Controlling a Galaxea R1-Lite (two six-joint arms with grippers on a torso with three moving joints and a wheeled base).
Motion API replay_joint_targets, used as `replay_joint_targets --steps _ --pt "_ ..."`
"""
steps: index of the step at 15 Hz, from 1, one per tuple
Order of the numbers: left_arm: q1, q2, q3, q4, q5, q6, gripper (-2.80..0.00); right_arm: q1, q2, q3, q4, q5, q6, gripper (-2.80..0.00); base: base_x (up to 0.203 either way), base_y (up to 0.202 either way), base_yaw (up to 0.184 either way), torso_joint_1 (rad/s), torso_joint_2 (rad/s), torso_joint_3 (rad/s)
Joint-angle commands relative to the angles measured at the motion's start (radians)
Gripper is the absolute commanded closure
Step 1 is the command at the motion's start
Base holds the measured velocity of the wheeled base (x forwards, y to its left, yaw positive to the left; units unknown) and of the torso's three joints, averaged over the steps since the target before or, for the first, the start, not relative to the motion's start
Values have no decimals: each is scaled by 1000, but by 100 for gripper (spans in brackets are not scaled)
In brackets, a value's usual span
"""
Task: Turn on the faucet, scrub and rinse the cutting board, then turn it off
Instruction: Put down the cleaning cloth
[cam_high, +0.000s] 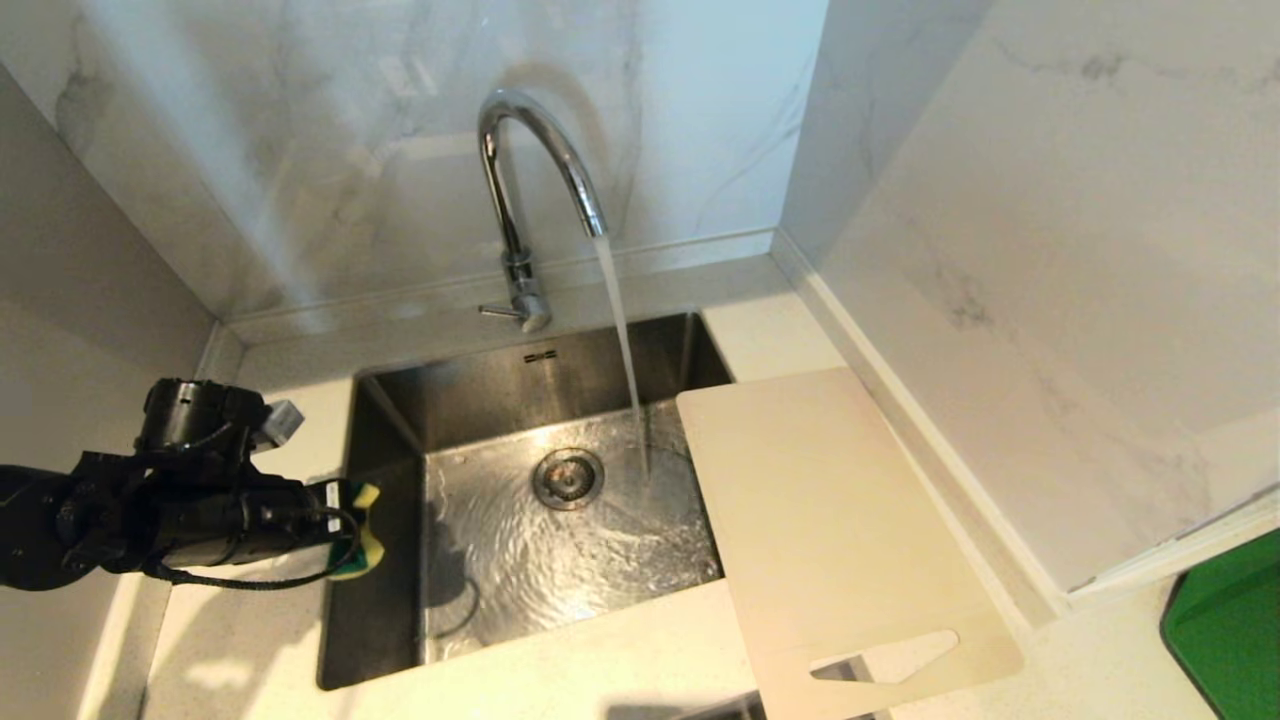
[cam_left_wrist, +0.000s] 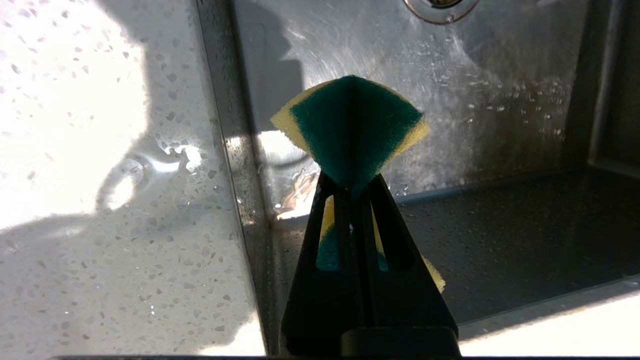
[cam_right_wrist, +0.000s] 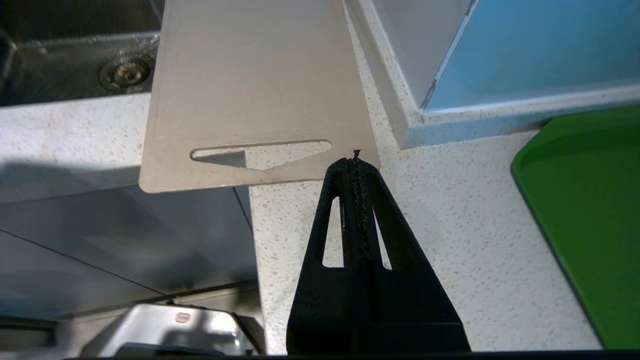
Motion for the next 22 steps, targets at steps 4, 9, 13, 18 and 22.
replay_joint_targets --steps 4,9,13,18,22 --pt "2 16 -6 -2 4 -2 0 1 -1 2 0 -1 7 0 0 0 0 0 0 0" --pt "74 -26 -27 71 37 160 0 1 -1 2 -2 -3 12 0 0 0 0 0 0 0" --pt "131 -98 -87 238 45 253 0 1 -1 2 -2 -7 18 0 0 0 0 0 0 0" --pt "144 -91 -64 254 111 260 0 1 -1 2 -4 -26 35 0 0 0 0 0 0 0" --pt "153 -28 -36 253 118 252 0 1 -1 2 -4 -26 35 0 0 0 0 0 0 0"
